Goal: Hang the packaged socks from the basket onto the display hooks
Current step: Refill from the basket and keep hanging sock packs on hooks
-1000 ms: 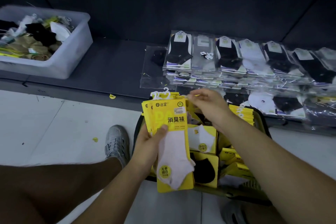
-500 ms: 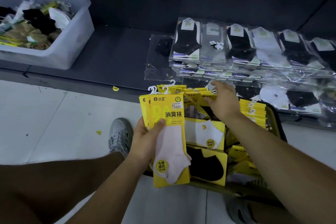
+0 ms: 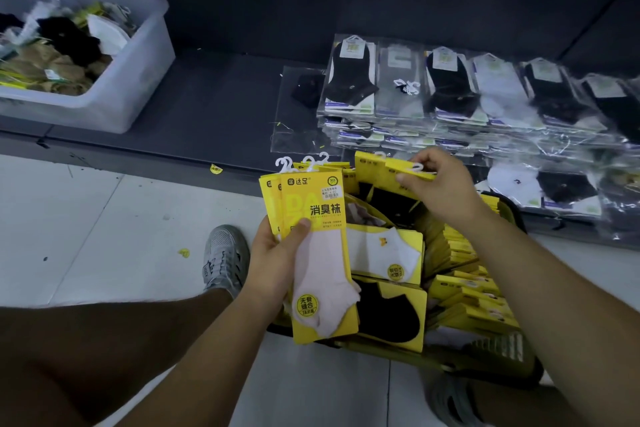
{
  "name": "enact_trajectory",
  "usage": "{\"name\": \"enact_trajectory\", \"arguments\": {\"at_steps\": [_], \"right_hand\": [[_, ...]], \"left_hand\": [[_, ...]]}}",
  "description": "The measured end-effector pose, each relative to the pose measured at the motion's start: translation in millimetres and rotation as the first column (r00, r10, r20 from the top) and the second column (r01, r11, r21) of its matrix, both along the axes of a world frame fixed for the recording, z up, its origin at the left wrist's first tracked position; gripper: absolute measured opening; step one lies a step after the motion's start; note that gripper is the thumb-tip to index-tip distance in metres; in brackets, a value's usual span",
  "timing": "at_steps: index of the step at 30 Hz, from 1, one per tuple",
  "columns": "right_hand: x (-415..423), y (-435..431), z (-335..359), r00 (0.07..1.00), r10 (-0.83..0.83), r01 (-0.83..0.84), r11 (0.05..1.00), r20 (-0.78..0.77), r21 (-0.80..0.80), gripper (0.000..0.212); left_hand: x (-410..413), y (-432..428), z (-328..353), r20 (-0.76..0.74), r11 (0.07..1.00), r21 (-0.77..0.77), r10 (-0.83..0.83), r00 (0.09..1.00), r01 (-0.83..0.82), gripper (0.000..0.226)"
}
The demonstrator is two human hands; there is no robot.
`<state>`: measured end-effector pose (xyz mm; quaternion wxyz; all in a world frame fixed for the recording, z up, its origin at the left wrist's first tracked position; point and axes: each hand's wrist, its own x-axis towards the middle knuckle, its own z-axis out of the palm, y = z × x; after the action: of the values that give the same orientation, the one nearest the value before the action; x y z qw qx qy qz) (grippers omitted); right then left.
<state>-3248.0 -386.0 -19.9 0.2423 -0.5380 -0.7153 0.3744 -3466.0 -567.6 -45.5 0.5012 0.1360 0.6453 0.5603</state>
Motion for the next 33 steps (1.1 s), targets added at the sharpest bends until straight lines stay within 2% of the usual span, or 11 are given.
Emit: {"name": "enact_trajectory", "arguments": {"at_steps": [5,9,11,13,16,20,23,26,28,31,33], "right_hand": [[13,5,76,0.959,-0.033,0.029,0.999,-0.281,-0.021,0.022],[19,-5,132,0.898,0.04,-0.076,0.995,-0.439,-0.065,0.023],[18,-9,137,0.911,0.079,-0.153,0.976,-0.405,-0.154,0.028],[11,-15,129,0.937,0.083,-0.178,0.95,-0.339,-0.258,0.047],[-7,-28,106,0.955,0.029,-0.146,0.912,-0.294,-0.384,0.057],[-30,-40,76,0.969,-0.036,-0.08,0.889,-0.243,-0.452,0.052],[-50,-53,63,0.981,-0.028,-0.048,0.925,-0.193,-0.377,0.051],[-67,-55,49,0.985,0.051,-0.092,0.962,-0.163,-0.257,0.048],[-72,-47,38,0.986,0.02,-0.06,0.967,-0.163,-0.246,0.035],[-67,-27,13,0.999,-0.009,0.014,0.991,0.041,-0.135,0.028],[-62,-18,-6,0.98,0.03,-0.016,0.997,0.195,-0.073,0.041]], "left_hand": [[4,4,5,-0.029,0.999,0.038,0.015,0.999,-0.014,0.023],[7,7,14,-0.037,0.999,0.034,0.035,0.999,-0.034,0.016],[9,6,20,-0.077,0.999,0.044,0.011,0.997,-0.008,0.014],[13,5,25,-0.061,0.998,0.054,-0.032,0.998,0.036,0.017],[19,3,31,0.114,0.994,0.072,-0.084,0.99,0.076,0.024],[18,0,34,0.19,0.982,0.073,-0.187,0.964,0.176,0.067],[17,-6,32,0.102,0.957,0.118,-0.275,0.956,0.263,0.056],[8,-13,25,0.077,0.974,0.093,-0.216,0.973,0.209,0.061],[-8,-18,22,0.097,0.985,0.068,-0.163,0.982,0.157,0.054],[-35,-27,16,0.117,0.994,0.028,-0.106,0.987,0.103,0.042],[-47,-31,11,0.131,0.997,0.016,-0.075,0.988,0.074,0.04]]}}
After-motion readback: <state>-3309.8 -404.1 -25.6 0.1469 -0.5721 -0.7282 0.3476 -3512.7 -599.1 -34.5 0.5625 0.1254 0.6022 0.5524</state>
